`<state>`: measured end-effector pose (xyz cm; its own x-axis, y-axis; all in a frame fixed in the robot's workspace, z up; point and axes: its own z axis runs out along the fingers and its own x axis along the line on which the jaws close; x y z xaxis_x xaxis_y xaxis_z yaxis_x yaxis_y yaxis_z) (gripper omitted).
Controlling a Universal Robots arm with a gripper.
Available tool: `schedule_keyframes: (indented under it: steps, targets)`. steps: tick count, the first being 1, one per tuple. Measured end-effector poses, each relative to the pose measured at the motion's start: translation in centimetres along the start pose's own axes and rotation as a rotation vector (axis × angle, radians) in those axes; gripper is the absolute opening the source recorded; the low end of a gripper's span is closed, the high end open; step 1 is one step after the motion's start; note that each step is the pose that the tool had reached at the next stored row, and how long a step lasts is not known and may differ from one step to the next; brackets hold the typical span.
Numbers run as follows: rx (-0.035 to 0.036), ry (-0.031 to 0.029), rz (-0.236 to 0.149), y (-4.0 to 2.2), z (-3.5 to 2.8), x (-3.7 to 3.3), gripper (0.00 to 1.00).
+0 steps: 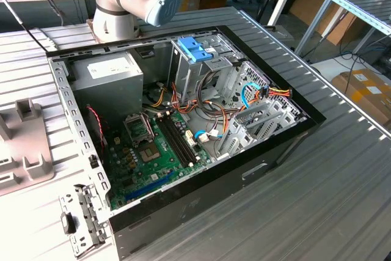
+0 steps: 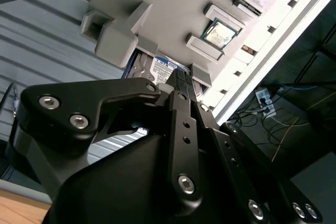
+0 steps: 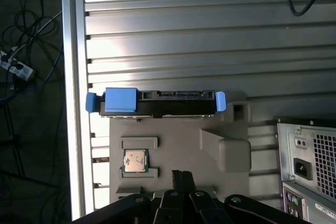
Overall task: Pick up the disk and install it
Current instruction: 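Pick up the disk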
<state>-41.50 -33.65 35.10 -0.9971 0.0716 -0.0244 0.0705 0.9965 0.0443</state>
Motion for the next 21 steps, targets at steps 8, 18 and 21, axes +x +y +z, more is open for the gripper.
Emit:
schedule_keyframes:
  steps: [8, 18, 21]
  targets:
    - [-0.0012, 0.0022, -0.05, 0.0, 0.0, 0.0, 0.11]
    - [-0.0039, 0.007, -0.158, 0.0, 0.0, 0.0, 0.11]
    - [-0.0051, 0.009, -0.205, 0.0, 0.0, 0.0, 0.11]
